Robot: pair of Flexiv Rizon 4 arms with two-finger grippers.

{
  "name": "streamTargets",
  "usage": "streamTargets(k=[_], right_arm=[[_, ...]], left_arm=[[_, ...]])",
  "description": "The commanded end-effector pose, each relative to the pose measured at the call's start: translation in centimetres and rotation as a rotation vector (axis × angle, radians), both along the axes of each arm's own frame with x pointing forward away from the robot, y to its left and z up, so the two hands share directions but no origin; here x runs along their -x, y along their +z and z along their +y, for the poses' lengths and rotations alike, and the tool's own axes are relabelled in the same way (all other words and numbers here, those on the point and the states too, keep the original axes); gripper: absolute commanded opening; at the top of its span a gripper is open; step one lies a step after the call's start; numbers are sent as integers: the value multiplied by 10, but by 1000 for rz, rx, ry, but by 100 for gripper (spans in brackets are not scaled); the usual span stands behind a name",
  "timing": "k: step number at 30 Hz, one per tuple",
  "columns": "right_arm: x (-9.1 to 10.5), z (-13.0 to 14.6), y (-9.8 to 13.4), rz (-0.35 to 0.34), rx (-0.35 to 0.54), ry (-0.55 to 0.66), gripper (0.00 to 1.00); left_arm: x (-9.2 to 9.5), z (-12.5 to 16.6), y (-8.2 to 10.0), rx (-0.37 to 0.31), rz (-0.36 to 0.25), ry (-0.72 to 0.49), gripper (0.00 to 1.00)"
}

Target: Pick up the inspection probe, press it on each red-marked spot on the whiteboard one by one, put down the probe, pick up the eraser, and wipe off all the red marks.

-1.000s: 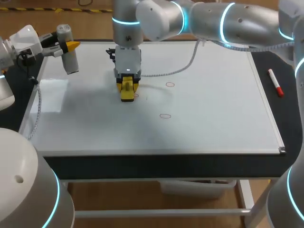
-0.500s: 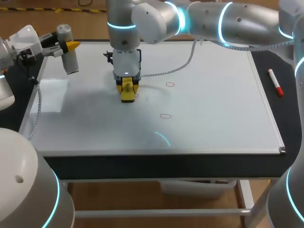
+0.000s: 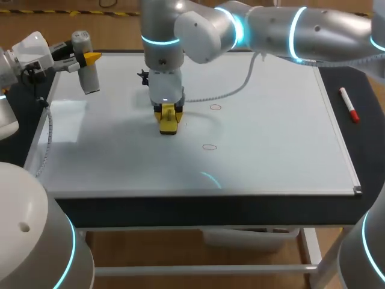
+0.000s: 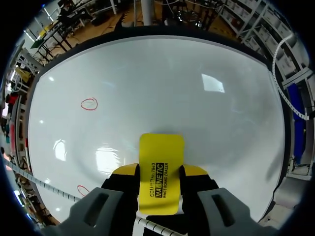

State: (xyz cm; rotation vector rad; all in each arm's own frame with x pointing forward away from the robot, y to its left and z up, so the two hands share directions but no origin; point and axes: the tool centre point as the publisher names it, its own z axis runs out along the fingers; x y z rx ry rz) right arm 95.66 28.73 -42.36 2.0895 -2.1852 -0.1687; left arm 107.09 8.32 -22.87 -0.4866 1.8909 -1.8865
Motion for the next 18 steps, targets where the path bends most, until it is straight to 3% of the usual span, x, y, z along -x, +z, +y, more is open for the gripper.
streamTargets(k=[1, 13, 18], right_arm=[[6, -15, 0, -24, -11, -7, 0], [6, -26, 2, -28, -7, -31, 0], [5, -26, 16, -51, -11, -26, 0]], left_arm=[[1, 0, 1, -1, -1, 2, 0], [1, 0, 1, -1, -1, 2, 0], [1, 0, 1, -1, -1, 2, 0]])
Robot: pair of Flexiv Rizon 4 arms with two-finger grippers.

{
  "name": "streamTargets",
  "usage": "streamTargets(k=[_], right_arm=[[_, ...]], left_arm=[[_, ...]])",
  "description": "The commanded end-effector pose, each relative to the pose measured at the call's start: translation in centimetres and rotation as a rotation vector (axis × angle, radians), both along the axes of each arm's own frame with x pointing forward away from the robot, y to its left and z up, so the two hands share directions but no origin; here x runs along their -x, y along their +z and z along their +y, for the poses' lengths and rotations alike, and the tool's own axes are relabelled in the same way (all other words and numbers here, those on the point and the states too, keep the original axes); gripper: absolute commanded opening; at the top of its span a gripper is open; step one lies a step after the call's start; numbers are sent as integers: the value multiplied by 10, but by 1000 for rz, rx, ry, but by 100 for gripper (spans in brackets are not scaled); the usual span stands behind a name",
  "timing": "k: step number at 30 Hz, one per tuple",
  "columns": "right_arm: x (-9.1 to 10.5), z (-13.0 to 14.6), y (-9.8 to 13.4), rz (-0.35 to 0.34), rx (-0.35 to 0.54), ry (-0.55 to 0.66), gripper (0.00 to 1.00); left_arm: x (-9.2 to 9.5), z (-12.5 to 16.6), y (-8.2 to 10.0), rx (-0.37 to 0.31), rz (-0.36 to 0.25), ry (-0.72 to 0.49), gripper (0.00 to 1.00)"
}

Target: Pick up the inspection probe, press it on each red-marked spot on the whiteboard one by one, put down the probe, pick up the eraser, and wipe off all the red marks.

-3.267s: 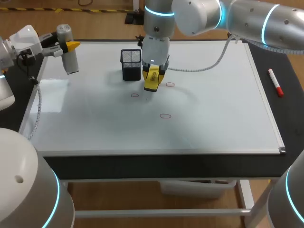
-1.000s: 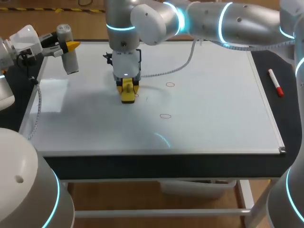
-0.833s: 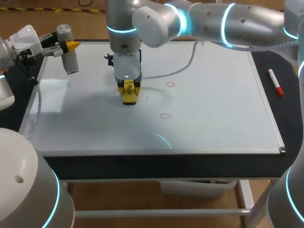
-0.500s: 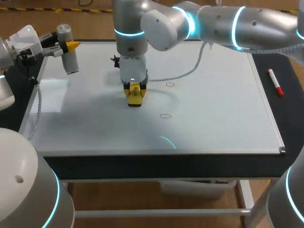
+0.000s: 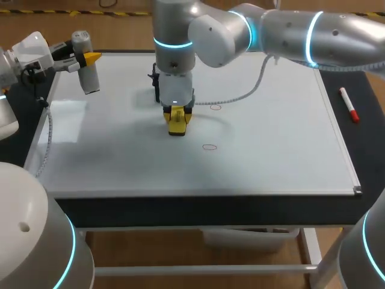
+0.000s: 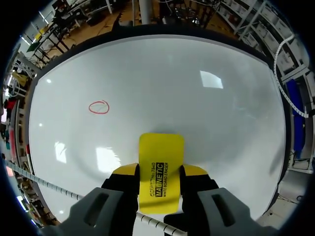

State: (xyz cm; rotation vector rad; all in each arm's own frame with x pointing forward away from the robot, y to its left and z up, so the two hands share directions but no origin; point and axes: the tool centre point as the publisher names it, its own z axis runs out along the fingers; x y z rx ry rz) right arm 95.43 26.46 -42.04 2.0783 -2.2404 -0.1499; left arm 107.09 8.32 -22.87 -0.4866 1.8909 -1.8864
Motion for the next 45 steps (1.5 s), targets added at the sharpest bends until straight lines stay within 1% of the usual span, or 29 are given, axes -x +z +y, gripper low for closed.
streamTargets(k=[1, 6, 13, 36, 40, 42, 43, 45], right_arm=[[2, -3, 16, -22, -3, 8, 0], [-2, -3, 33, -39, 3, 21, 0], [-6, -7, 42, -41, 14, 28, 0], [-6, -7, 42, -41, 14, 28, 0], [-11, -21, 47, -45, -10, -9, 0], [-13, -30, 49, -49, 3, -31, 0], [-14, -35, 50, -47, -12, -43, 0], [-16, -45, 50, -43, -6, -71, 0]], left_arm=[[1, 0, 1, -1, -1, 2, 0], [1, 0, 1, -1, -1, 2, 0], [1, 0, 1, -1, -1, 2, 0], [1, 0, 1, -1, -1, 2, 0], [1, 0, 1, -1, -1, 2, 0], [1, 0, 1, -1, -1, 2, 0], [1, 0, 1, -1, -1, 2, 0], [1, 0, 1, -1, -1, 2, 0]])
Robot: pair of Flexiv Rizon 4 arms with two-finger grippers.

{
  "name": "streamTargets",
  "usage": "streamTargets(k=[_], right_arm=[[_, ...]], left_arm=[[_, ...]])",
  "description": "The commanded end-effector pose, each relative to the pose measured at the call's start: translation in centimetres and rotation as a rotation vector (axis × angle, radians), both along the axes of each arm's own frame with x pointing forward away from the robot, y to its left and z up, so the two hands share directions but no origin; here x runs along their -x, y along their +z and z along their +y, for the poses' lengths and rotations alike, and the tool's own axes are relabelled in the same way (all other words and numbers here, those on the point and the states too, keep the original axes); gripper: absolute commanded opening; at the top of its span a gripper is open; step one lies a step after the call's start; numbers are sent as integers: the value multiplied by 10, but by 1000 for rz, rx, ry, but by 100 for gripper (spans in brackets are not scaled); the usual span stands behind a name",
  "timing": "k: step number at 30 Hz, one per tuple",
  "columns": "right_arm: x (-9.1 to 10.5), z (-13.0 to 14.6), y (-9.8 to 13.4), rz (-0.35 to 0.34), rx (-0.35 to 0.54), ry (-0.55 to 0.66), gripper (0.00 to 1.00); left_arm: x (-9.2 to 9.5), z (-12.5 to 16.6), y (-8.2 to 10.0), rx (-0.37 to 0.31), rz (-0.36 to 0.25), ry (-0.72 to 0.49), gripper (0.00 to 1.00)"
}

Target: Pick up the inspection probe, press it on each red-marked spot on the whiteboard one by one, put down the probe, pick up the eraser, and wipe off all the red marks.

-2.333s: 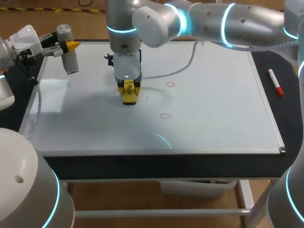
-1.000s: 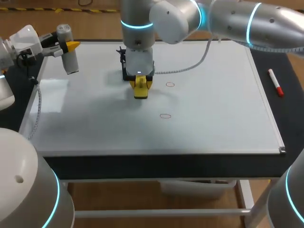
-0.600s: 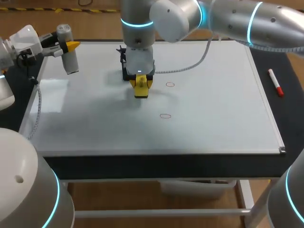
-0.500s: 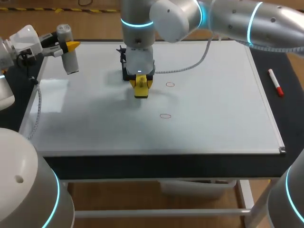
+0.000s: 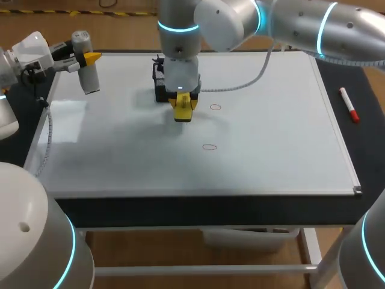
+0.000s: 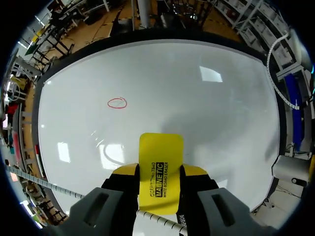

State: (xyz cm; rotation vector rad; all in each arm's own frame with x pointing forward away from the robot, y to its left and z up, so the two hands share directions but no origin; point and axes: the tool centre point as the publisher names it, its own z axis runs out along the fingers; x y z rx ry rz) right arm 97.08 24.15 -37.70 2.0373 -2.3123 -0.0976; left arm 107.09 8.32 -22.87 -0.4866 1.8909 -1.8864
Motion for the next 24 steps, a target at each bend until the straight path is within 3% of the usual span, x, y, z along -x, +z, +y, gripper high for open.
streamTargets(k=[1, 24], right_arm=[[-1, -28, 7, -2, -30, -34, 0], [-11, -191, -4, 35, -101, -450, 0]], left_arm=[[1, 0, 1, -1, -1, 2, 0], [1, 0, 1, -1, -1, 2, 0]])
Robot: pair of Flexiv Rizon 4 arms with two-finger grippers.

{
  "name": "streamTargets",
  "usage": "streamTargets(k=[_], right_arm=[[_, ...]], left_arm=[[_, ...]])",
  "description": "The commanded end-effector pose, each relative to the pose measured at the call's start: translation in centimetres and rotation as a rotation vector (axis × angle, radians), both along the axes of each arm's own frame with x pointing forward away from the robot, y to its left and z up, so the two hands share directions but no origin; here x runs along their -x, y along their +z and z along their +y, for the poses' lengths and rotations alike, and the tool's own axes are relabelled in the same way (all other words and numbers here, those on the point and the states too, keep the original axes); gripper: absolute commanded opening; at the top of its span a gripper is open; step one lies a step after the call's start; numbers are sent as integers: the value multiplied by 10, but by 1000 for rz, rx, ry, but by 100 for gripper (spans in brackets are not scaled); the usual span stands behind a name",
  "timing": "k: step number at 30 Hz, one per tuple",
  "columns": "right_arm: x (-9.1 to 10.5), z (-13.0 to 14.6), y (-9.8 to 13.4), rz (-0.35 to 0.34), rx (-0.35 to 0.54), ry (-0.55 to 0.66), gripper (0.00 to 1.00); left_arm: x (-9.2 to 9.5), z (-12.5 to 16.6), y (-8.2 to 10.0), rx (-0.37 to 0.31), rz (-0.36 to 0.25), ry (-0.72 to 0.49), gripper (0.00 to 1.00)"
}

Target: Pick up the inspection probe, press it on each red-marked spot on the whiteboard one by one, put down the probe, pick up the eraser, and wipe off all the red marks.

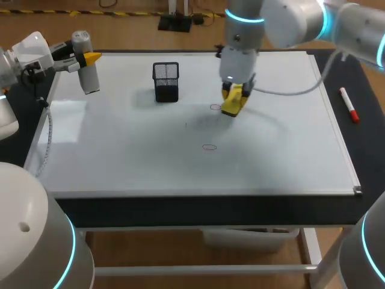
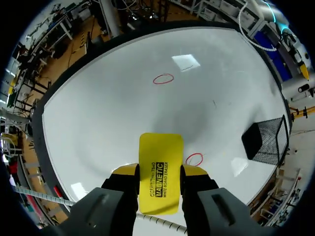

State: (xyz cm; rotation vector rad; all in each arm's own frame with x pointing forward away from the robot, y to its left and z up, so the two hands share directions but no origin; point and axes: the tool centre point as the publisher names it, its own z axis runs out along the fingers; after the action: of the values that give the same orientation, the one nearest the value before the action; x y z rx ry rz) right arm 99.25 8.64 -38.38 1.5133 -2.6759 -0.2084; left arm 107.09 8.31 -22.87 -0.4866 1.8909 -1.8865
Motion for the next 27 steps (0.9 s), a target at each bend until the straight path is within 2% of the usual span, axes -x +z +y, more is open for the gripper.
streamTargets(k=[1, 15, 27], right_arm=[[11, -43, 3, -28, -56, -51, 0], [14, -113, -4, 3, -56, -192, 0], [2, -143, -4, 32, -23, -225, 0]], left_arm=[[1, 0, 1, -1, -1, 2, 0], [1, 0, 1, -1, -1, 2, 0], [1, 0, 1, -1, -1, 2, 0]])
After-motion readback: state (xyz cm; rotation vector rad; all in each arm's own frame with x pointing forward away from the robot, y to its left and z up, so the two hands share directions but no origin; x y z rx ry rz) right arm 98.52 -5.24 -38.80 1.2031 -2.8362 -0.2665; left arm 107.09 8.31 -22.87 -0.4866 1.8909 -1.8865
